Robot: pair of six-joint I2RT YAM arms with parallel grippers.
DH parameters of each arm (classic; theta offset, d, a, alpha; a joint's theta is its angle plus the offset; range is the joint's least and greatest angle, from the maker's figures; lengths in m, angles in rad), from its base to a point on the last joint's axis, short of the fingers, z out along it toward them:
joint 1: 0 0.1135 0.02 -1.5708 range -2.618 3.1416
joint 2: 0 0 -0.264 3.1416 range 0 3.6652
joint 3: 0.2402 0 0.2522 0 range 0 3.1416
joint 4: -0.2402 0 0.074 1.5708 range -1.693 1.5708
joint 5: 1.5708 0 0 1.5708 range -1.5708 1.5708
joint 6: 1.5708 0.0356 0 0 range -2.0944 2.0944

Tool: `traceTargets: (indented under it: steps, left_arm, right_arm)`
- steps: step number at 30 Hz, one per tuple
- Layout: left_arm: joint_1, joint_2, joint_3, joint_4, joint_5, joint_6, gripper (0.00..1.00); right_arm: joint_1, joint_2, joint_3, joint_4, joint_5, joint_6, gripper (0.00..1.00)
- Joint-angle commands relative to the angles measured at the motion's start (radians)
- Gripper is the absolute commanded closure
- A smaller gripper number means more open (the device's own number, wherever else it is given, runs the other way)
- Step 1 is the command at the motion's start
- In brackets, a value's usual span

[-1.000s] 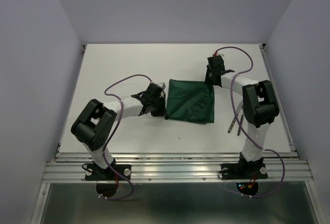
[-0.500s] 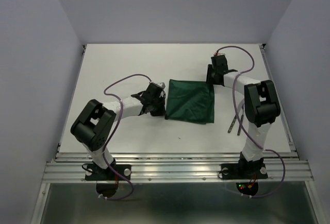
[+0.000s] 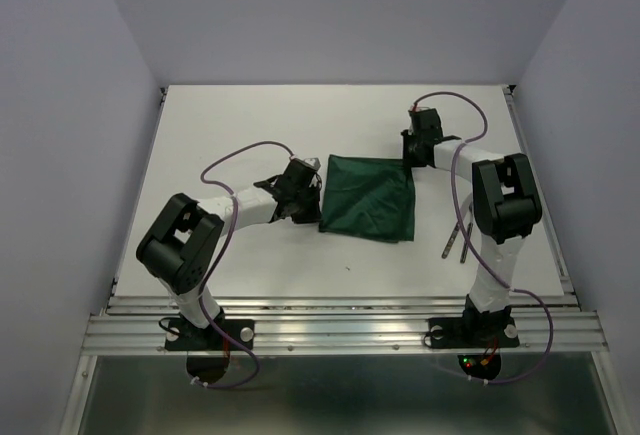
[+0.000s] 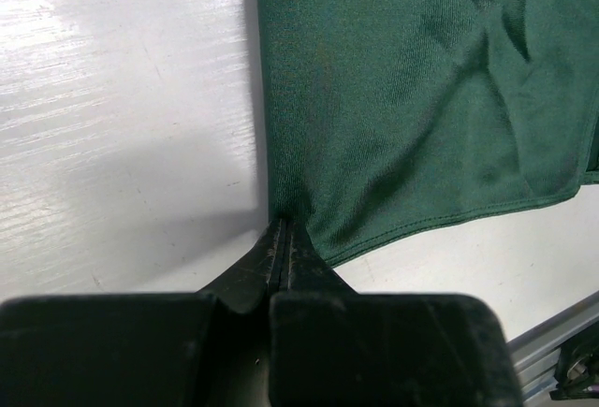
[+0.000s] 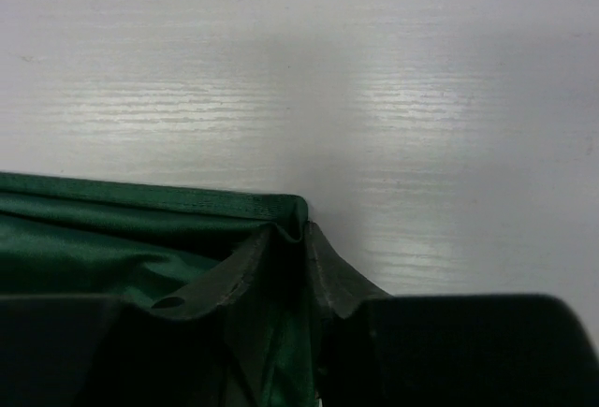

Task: Fold the napkin into a case and place the utensils inside
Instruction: Smooth out the lower triangle-folded napkin at the center of the board.

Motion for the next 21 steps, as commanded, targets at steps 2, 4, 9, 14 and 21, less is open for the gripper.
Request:
traceTargets:
  steps: [2,4,9,14,21]
  left_arm:
    - [-0.003,-0.052,0.048,-0.02,-0.036,0.025,1.0]
    - [-0.003,-0.054,0.054,-0.027,-0.047,0.025,1.0]
    - [0.002,-0.062,0.082,-0.032,-0.071,0.023,1.0]
    - [0.008,-0.06,0.116,-0.047,-0.09,0.028,1.0]
    - [0.014,-0.065,0.14,-0.067,-0.104,0.038,1.0]
  right_arm:
    - [0.001,-0.015,-0.021,-0.005,0.018,0.036,0.86]
    - [0.001,-0.038,-0.039,-0.004,-0.006,0.078,0.9]
    - [0.001,-0.105,-0.162,0.025,-0.055,0.217,0.95]
    - [0.001,-0.225,-0.389,0.123,-0.082,0.422,0.67]
    - [0.001,-0.377,-0.467,0.117,0.016,0.391,0.52]
